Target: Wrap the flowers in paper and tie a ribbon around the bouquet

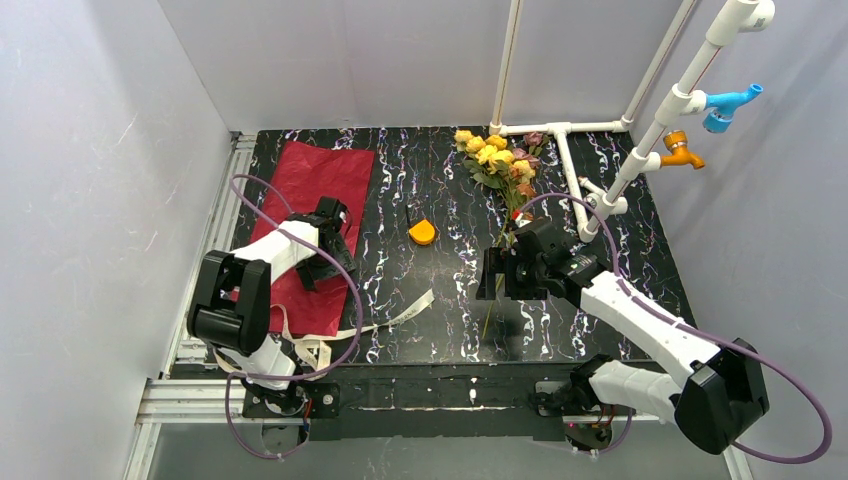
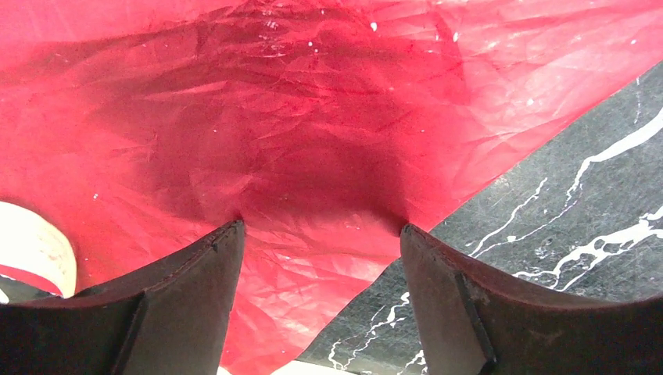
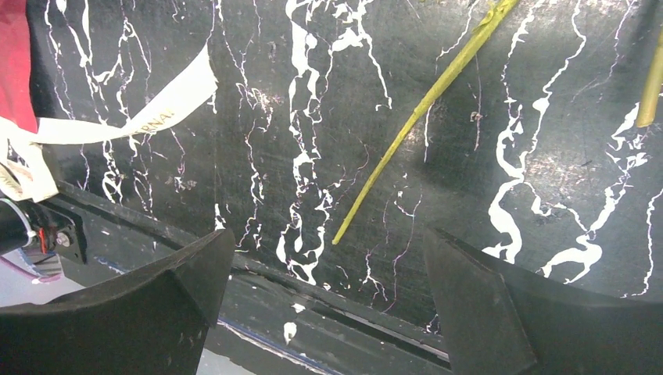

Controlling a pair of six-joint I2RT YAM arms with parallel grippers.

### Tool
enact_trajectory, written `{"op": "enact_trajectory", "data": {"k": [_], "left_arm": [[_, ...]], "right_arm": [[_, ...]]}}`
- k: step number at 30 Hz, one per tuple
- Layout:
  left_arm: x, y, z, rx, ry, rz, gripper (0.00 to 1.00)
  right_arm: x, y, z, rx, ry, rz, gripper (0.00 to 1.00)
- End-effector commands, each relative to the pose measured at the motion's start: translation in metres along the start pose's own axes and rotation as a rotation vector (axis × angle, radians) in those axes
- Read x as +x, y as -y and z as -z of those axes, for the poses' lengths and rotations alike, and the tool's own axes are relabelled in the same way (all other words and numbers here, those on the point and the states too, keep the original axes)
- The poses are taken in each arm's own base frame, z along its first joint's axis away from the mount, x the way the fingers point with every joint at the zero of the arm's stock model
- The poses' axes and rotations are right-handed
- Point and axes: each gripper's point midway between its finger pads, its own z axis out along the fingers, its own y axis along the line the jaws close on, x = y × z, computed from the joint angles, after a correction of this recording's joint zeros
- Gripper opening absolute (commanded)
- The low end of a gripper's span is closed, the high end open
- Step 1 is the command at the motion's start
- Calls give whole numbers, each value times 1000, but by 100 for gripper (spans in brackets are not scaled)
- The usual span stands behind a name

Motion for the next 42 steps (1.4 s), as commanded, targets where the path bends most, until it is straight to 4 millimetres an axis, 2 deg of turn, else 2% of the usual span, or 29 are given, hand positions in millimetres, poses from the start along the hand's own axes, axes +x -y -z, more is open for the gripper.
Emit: {"op": "enact_trajectory", "data": {"k": [1,4,7,13,16,21,24,26,27,30,33,38,42], "left_arm": [[21,-15,-6,-40,-22,20,74],[28,-2,-3,32,-49,53,74],[39,11,-13,78,-95,47,71],[53,64,-20,216,-130,-60,69],[57,84,-11,251,-122,-136,69],[59,103,22,302,-110,-192,73],[53,99,42,269,-67,-240,79],[47,92,52,235,-33,-272,88],[46,85,55,205,-23,-292,97],[45,78,62,172,2,-341,98],[52,77,68,150,42,-447,98],[73,64,55,64,18,-557,98],[93,62,46,116,-13,-578,98]], "right_arm": [[0,5,-2,24,3,23,100],[-1,5,-5,23,5,23,100],[-2,5,-7,29,-6,27,100],[-5,10,-3,62,3,51,100],[-5,12,-1,73,6,55,100],[-3,14,-2,76,2,53,100],[-4,13,-3,76,1,50,100],[-5,13,-4,75,2,48,100],[-5,12,-4,73,2,47,100],[-4,12,-5,69,0,44,100],[-3,12,-6,68,-5,42,100],[-1,10,-5,58,-10,34,100],[1,12,-3,63,-9,31,100]]}}
